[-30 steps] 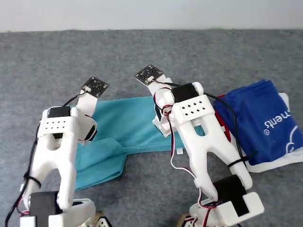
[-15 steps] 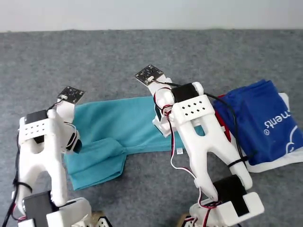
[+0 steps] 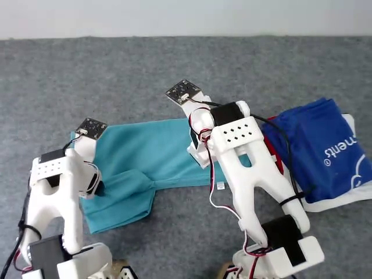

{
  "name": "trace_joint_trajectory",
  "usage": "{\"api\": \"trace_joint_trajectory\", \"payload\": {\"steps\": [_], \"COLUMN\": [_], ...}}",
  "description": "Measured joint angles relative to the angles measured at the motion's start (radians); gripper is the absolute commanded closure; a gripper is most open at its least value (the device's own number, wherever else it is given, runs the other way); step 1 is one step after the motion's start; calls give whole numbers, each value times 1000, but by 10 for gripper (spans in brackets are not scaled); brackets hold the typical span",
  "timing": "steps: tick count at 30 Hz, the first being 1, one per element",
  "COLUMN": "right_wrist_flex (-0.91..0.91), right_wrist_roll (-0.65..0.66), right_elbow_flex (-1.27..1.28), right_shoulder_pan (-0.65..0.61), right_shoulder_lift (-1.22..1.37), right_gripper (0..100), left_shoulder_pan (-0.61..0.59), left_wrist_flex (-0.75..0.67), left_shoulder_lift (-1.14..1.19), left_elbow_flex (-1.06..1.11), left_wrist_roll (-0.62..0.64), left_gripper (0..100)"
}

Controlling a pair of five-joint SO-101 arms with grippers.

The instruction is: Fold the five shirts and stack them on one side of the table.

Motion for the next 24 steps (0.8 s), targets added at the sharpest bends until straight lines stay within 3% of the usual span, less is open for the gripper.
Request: {"api": "trace_joint_trajectory", "payload": {"steps": [5, 12, 18, 24], "right_wrist_flex": [0, 0, 0, 0], "right_wrist_roll": [0, 0, 0, 0], "right_elbow_flex": [0, 0, 0, 0], "right_shoulder_pan": [0, 0, 0, 0], "right_shoulder_lift": [0, 0, 0, 0], "right_gripper": [790, 790, 790, 790], "left_shoulder_pan": [0, 0, 0, 120], "left_wrist_flex": [-11, -5, 126, 201], "left_shoulder_lift": [0, 0, 0, 0], "left_elbow_flex": [0, -2, -115, -232], "left_wrist_roll": [0, 0, 0, 0], "left_gripper": [976, 977, 977, 977]}}
